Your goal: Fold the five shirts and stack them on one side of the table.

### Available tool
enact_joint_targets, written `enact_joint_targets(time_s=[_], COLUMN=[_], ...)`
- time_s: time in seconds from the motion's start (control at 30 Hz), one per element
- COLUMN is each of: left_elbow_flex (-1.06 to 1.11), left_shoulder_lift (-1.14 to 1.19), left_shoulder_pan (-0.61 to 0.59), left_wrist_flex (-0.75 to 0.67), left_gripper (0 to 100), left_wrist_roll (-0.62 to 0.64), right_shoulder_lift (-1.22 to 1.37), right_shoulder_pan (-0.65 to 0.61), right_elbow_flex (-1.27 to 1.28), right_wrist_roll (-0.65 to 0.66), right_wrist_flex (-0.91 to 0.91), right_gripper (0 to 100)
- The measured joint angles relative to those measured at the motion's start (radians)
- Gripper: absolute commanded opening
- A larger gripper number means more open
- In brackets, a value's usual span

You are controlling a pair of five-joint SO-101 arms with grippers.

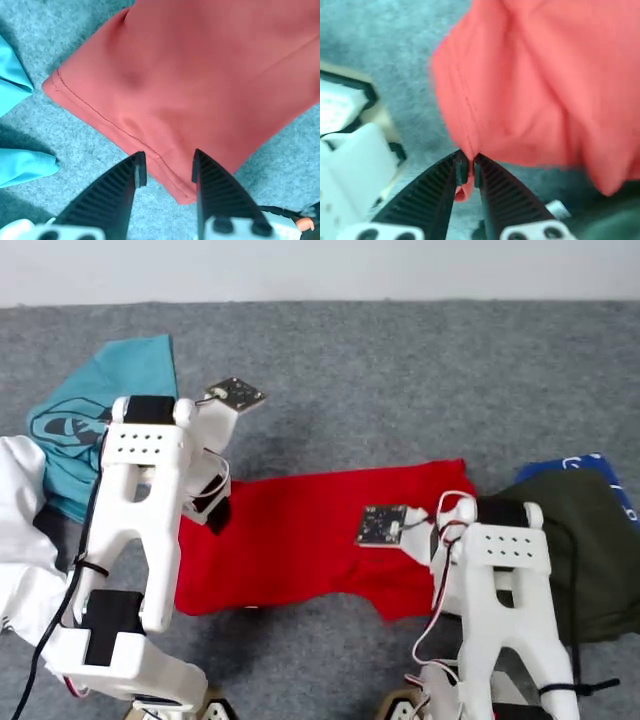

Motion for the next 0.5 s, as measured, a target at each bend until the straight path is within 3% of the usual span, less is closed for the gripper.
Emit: enact_joint_targets(time_s=[0.17, 0.5], left_elbow_flex=[0.0, 0.0], left_shoulder_lift=[0.0, 0.0], left_shoulder_pan=[0.0, 0.0], left_wrist_flex=[0.0, 0.0], left_gripper=[16, 16], left_wrist_roll=[0.0, 0.0], right_shoulder_lift=[0.0, 0.029], right_shoulder_pan=[-0.026, -0.08], right_elbow_flex=[-0.069, -0.071], right_wrist_roll=[0.0, 0.043], right_wrist_flex=[-0.031, -0.296], right_gripper=[1.0, 1.0])
